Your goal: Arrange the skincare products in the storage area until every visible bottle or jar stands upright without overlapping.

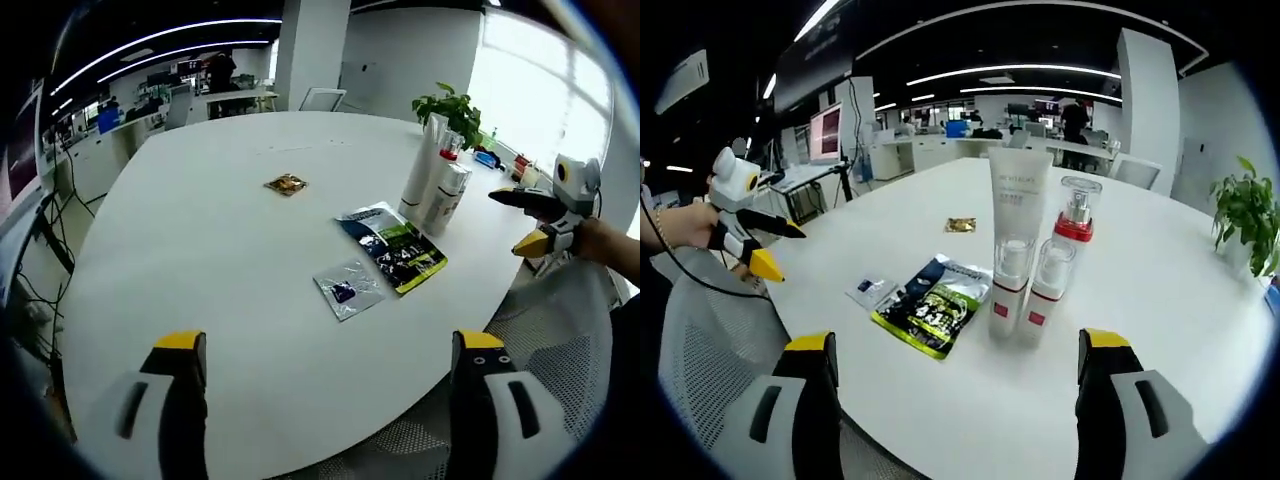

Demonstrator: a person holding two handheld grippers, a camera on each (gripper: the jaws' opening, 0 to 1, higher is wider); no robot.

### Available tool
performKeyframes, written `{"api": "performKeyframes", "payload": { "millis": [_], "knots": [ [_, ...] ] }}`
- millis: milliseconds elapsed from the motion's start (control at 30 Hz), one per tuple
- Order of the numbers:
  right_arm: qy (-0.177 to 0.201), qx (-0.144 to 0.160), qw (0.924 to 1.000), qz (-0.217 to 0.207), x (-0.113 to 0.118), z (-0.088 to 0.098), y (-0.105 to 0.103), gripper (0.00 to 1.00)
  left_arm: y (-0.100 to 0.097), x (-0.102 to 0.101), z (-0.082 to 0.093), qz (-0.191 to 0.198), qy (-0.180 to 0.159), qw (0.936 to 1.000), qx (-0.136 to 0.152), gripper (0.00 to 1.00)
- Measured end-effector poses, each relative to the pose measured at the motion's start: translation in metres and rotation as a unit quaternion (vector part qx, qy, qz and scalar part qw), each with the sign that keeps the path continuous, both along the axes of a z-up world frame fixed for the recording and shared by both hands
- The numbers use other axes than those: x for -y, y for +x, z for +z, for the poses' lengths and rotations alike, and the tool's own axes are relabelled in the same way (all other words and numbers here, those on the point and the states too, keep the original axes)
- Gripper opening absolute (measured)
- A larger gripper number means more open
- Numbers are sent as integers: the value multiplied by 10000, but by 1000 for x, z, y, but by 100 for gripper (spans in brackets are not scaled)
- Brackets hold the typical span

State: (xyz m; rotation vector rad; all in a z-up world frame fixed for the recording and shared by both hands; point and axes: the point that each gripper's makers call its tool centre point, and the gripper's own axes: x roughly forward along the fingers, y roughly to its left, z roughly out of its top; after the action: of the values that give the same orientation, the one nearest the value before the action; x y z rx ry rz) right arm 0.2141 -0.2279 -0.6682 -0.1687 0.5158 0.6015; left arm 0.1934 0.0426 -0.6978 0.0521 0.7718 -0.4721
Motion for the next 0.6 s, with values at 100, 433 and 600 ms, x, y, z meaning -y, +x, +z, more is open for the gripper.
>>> {"api": "performKeyframes", "payload": {
  "millis": [100,433,600],
  "knots": [
    [44,-5,10000,-32,0,1,0,99,1,0,-1,-21,13,10000,-22,99],
    [-29,-70,10000,16,0,-3,-3,98,15,9,1,53,88,9999,-15,99],
    [-78,-134,9998,83,-1,-7,-5,98,25,16,-2,128,177,9996,-162,99]
  ]
}}
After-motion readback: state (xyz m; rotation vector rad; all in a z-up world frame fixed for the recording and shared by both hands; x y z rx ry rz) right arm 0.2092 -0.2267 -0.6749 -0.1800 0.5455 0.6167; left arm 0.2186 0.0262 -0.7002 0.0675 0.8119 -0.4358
